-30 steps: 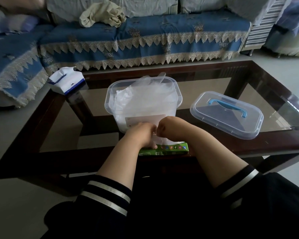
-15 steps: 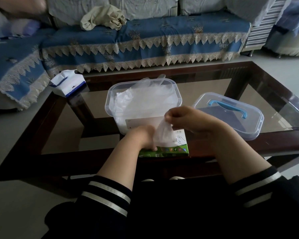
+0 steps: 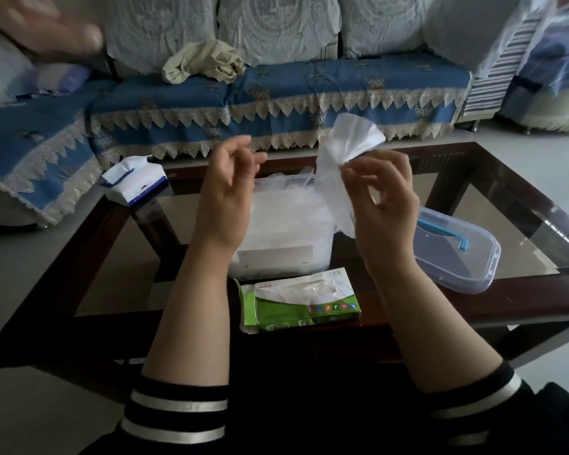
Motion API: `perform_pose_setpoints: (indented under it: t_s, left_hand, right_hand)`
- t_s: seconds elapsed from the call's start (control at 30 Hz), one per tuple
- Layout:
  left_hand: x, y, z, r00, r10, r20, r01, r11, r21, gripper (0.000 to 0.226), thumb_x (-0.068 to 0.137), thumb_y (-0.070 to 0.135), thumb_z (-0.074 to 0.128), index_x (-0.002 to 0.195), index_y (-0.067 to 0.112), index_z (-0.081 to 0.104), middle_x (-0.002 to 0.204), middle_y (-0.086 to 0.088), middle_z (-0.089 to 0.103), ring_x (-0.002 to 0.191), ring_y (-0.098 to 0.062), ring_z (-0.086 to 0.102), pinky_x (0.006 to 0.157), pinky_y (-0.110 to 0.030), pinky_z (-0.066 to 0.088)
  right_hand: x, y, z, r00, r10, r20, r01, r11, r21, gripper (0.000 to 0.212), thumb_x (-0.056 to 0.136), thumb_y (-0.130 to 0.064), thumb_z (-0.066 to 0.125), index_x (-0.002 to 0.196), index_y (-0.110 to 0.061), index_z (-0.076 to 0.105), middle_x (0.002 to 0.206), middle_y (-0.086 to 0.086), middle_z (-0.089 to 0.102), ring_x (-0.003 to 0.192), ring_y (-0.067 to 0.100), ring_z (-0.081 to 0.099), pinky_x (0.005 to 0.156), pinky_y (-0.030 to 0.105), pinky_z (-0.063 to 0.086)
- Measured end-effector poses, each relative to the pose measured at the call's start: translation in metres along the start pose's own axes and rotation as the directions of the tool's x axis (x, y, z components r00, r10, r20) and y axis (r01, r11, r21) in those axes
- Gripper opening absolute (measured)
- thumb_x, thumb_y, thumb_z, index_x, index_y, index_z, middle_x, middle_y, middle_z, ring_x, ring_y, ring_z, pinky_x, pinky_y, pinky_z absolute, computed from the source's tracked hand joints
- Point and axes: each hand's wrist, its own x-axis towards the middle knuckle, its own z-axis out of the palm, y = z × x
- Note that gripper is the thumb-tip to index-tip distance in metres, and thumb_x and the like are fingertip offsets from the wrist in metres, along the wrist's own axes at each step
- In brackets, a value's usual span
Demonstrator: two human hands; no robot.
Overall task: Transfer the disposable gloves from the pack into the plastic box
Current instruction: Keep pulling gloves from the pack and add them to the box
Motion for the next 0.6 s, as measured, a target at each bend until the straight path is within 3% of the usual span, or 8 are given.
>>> perform_pose_setpoints:
  t_s: [0.07,0.17,0.23,0.3,0.33,0.4,0.47,0.6]
  left_hand:
    - [0.012,-0.002,0.006,0.991,-0.011,0.133,0.009,1.0,0.02,0.109,0.063,0.09,0.034,0.145,0.018,0.03,0.139,0.001,0.053,0.119,0.011,0.049,0.103,-0.018,0.041]
    - [0.026,-0.01,0.017,0.971,-0.052,0.234,0.041,0.998,0.053,0.125,0.051,0.094,0.045,0.151,0.022,0.02,0.148,0.002,0.046,0.138,-0.01,0.039,0.11,-0.033,0.034]
    - [0.034,-0.014,0.02,0.963,-0.086,0.256,0.088,0.996,0.006,0.128,0.049,0.092,0.05,0.152,0.023,0.019,0.147,0.001,0.048,0.137,-0.008,0.04,0.104,-0.02,0.036]
    - [0.04,-0.017,0.021,0.959,-0.121,0.256,0.14,0.988,-0.058,0.128,0.048,0.087,0.056,0.152,0.022,0.019,0.145,-0.005,0.05,0.134,-0.009,0.043,0.088,-0.004,0.039]
    - [0.041,-0.018,0.021,0.959,-0.132,0.25,0.159,0.983,-0.092,0.127,0.048,0.083,0.06,0.152,0.022,0.019,0.143,-0.008,0.051,0.133,-0.011,0.045,0.083,-0.002,0.042]
    - [0.042,-0.02,0.021,0.96,-0.144,0.241,0.184,0.971,-0.151,0.115,0.056,0.071,0.067,0.151,0.022,0.023,0.133,-0.008,0.059,0.124,-0.009,0.055,0.08,-0.006,0.046]
    - [0.042,-0.023,0.021,0.967,-0.142,0.213,0.184,0.964,-0.192,0.088,0.072,0.047,0.07,0.146,0.02,0.032,0.114,-0.003,0.066,0.107,-0.006,0.063,0.081,-0.014,0.05]
    - [0.043,-0.022,0.023,0.975,-0.126,0.182,0.166,0.96,-0.225,0.031,0.085,0.018,0.07,0.114,0.022,0.058,0.098,0.0,0.07,0.09,-0.009,0.067,0.079,-0.02,0.051]
  right_hand:
    - [0.0,0.001,0.005,0.999,-0.049,0.018,0.05,0.997,-0.058,0.014,0.085,-0.009,0.067,0.094,-0.02,0.067,0.099,-0.002,0.052,0.094,0.017,0.055,0.084,0.025,0.05]
    - [0.001,0.007,0.01,0.995,-0.086,0.041,0.091,0.983,-0.161,0.01,0.084,-0.007,0.068,0.093,-0.01,0.071,0.098,0.004,0.052,0.093,0.022,0.055,0.081,0.03,0.05]
    - [0.002,0.013,0.012,0.992,-0.111,0.065,0.123,0.969,-0.213,0.009,0.084,-0.009,0.068,0.091,-0.006,0.072,0.097,0.007,0.053,0.092,0.025,0.055,0.078,0.033,0.05]
    - [0.005,0.021,0.014,0.987,-0.136,0.086,0.153,0.96,-0.235,0.011,0.085,-0.011,0.067,0.091,-0.004,0.072,0.097,0.01,0.055,0.092,0.028,0.056,0.076,0.039,0.052]
    - [0.006,0.024,0.014,0.984,-0.149,0.096,0.168,0.956,-0.24,0.011,0.085,-0.012,0.067,0.091,-0.004,0.072,0.097,0.01,0.055,0.091,0.029,0.056,0.075,0.042,0.052]
    - [0.01,0.029,0.015,0.978,-0.171,0.121,0.197,0.946,-0.256,0.012,0.085,-0.013,0.067,0.09,-0.004,0.072,0.099,0.005,0.053,0.092,0.03,0.057,0.074,0.045,0.051]
    - [0.014,0.035,0.015,0.976,-0.176,0.126,0.204,0.945,-0.255,0.012,0.086,-0.012,0.065,0.09,-0.003,0.071,0.102,0.003,0.051,0.096,0.028,0.056,0.077,0.043,0.051]
    - [0.022,0.04,0.016,0.981,-0.125,0.149,0.159,0.957,-0.242,0.016,0.09,-0.011,0.056,0.095,0.002,0.064,0.114,0.015,0.055,0.099,0.004,0.054,0.085,0.02,0.049]
